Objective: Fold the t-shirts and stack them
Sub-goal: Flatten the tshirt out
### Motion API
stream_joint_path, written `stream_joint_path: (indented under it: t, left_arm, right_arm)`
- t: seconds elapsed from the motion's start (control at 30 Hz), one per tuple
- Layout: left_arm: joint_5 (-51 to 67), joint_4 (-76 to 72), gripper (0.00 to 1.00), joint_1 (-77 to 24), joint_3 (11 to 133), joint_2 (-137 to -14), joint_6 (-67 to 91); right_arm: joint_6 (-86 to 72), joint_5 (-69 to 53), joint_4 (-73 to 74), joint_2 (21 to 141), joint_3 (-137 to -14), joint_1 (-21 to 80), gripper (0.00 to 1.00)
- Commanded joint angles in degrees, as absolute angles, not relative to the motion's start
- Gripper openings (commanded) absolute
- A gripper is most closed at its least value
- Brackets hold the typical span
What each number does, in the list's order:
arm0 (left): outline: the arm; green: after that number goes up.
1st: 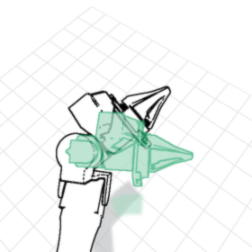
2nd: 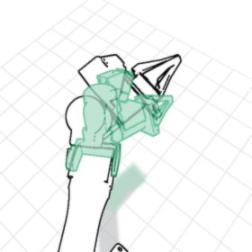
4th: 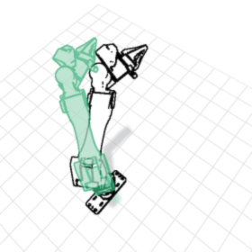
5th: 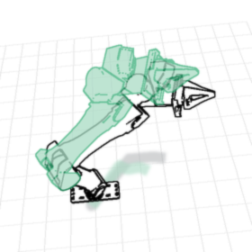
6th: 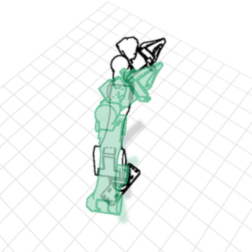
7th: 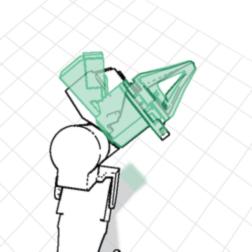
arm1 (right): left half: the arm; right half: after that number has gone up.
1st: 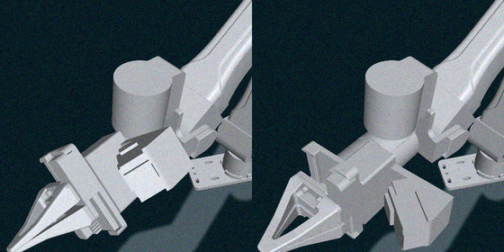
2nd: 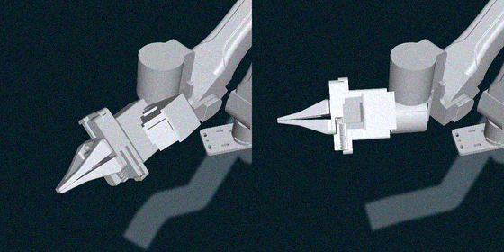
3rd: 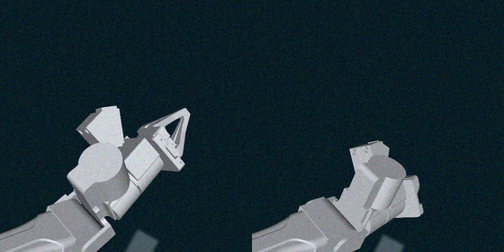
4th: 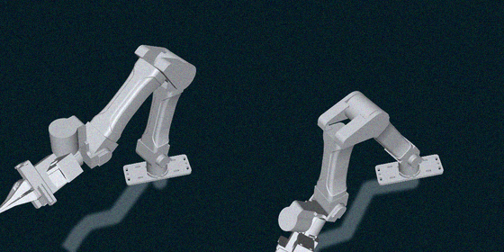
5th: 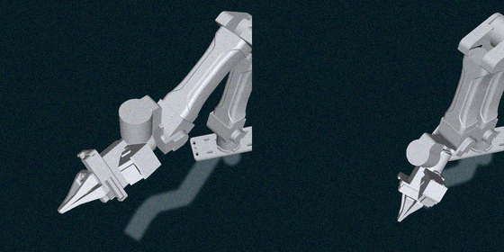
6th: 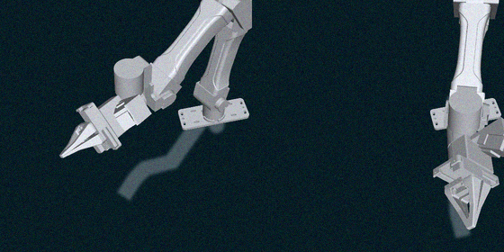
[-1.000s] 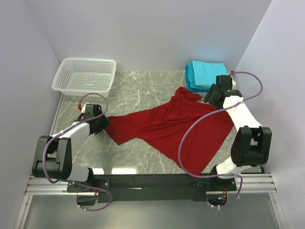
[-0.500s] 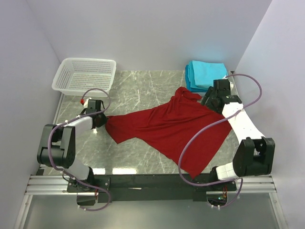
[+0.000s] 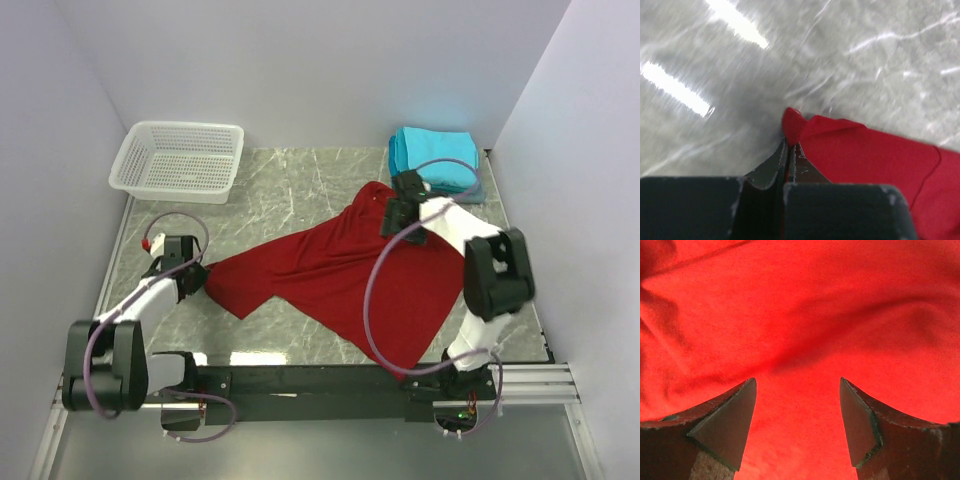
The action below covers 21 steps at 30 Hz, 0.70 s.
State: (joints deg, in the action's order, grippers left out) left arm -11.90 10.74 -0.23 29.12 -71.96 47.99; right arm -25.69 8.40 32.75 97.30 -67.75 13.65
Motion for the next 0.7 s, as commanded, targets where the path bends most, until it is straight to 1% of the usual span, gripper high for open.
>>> stream_joint_path:
  t: [0.0,0.03,0.17,0.37,0.4,0.47,0.5,0.57,0.63,0.67]
  left_arm:
    - [-12.4,14.5,0.01,-0.18,27.25,-66.37,50.8]
    - [-12.13,15.2,0.01,-0.26,26.81,-65.31,50.89]
    - [-10.29,16.79,0.01,-0.18,24.09,-58.73,52.12]
    - [-5.72,15.82,0.01,-0.18,21.89,-50.03,51.5]
    - [-4.76,15.39,0.01,-0.26,21.62,-49.14,51.5]
    - [-1.26,12.4,0.01,-0.18,20.57,-47.03,50.98]
    - [-0.45,11.0,0.01,-0.18,20.39,-46.5,50.54]
    - [2.71,7.31,0.01,-0.18,19.87,-45.8,50.28]
    - [7.98,5.02,0.01,-0.18,19.17,-45.53,49.75]
    - [9.22,3.01,0.01,-0.18,18.9,-45.18,49.75]
  right_arm:
    - [-25.58,8.79,33.92,103.69,-76.43,16.16,0.74]
    - [-25.49,8.88,34.36,106.93,-77.86,16.69,0.74]
    - [-24.09,8.53,37.87,113.89,-85.15,19.77,0.74]
    - [-21.89,5.55,43.58,124.61,-98.16,25.66,0.74]
    - [-21.8,4.93,44.55,127.76,-102.09,26.45,0.74]
    - [-20.93,3.17,46.83,130.77,-105.98,28.99,0.74]
    - [-20.57,2.56,47.8,132.43,-110.52,29.87,0.73]
    - [-19.61,1.15,50.52,137.18,-115.38,32.59,0.73]
    - [-18.9,0.18,51.68,141.4,-122.23,34.27,0.73]
    - [-18.2,-2.96,51.77,142.63,-124.34,35.67,0.73]
